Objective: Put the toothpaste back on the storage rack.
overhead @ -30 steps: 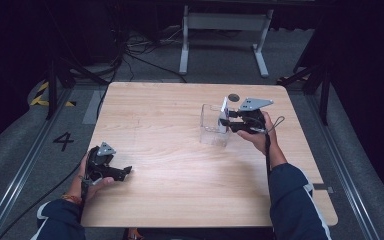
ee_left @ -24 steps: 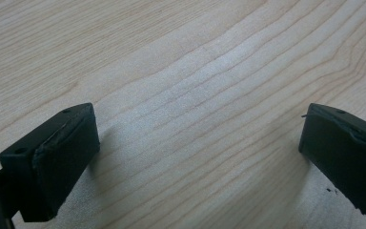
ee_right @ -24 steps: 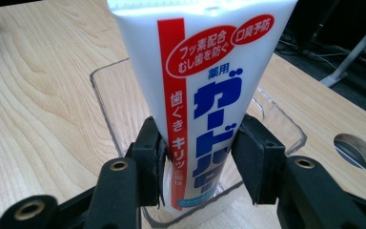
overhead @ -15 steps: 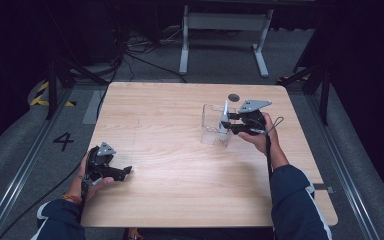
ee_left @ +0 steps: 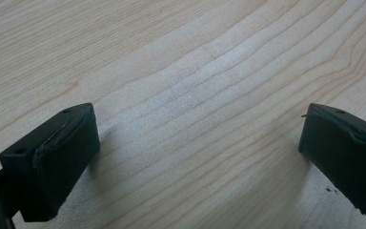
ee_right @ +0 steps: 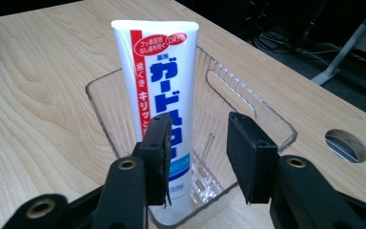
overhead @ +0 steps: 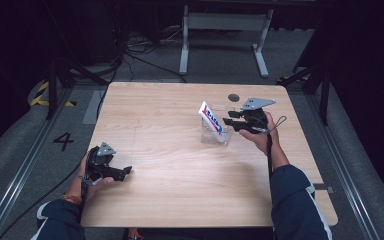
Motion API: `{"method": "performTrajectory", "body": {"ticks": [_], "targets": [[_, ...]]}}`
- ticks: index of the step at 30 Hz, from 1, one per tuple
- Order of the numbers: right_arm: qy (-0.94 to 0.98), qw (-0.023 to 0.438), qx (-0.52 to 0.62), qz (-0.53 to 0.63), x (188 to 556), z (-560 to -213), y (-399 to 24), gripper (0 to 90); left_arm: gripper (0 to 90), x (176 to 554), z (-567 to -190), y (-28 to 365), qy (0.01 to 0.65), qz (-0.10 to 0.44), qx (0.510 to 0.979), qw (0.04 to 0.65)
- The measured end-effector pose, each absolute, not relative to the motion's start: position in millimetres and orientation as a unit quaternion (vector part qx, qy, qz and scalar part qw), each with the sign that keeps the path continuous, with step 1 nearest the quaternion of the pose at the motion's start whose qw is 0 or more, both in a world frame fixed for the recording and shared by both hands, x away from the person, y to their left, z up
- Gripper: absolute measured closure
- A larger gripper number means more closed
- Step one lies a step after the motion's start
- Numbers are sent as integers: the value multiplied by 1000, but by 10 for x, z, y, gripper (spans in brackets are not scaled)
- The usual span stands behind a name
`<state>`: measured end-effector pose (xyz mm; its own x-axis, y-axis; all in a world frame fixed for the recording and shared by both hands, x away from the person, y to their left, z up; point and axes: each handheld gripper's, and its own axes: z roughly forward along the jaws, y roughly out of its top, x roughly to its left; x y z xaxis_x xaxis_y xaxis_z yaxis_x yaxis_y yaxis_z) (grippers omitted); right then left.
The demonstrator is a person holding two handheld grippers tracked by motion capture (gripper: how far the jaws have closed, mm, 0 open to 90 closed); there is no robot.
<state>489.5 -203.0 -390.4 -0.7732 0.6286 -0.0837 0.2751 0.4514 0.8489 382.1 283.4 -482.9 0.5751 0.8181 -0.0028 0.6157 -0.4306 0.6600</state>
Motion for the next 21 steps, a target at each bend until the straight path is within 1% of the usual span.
{"method": "performTrajectory", "body": {"ticks": [11, 21], "targets": [[836, 201, 270, 434, 4835, -3888, -2035, 585, 4, 3821, -4830, 2833, 432, 161, 830, 314], [846, 211, 260, 415, 4701, -3803, -2044, 543, 4, 3820, -4830, 2833, 432, 160, 830, 315]]}}
